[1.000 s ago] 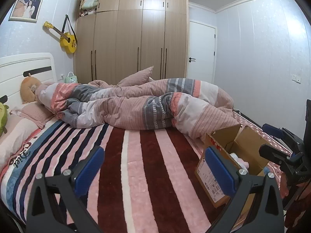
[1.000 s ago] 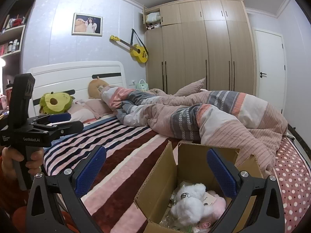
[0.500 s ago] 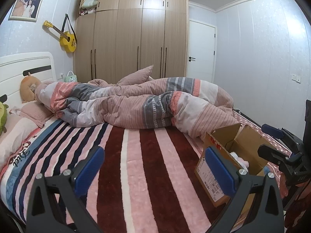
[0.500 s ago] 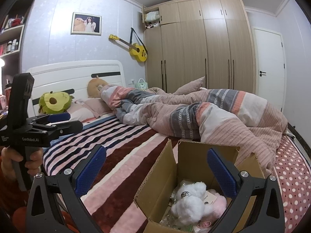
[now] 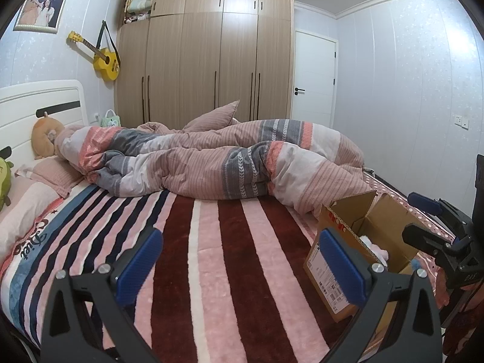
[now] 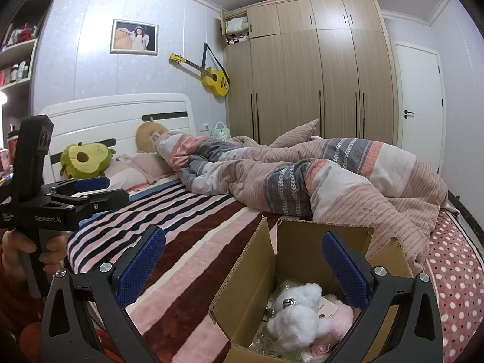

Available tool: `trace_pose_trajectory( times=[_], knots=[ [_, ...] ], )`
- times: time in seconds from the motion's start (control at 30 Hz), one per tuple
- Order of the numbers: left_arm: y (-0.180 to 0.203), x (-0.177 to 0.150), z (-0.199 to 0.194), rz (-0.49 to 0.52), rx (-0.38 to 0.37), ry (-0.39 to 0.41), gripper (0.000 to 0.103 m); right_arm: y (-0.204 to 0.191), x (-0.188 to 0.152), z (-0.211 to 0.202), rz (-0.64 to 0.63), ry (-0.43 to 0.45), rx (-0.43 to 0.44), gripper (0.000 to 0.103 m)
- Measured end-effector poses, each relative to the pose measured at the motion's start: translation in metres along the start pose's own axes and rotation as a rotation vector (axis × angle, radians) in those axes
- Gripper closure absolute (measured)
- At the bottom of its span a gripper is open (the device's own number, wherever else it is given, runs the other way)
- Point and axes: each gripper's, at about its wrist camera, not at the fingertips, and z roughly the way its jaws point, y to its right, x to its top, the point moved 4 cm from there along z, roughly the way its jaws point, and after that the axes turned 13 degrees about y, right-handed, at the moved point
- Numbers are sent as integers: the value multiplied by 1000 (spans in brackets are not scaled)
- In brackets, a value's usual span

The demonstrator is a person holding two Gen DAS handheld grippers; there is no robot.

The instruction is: Organize soft objects

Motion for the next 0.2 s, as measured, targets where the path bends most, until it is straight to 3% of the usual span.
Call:
trace_pose_trajectory(
  times=[0.2],
  knots=[
    [0, 0, 1, -2, 0, -2, 1, 0, -1, 0, 1, 0, -2, 0]
  ],
)
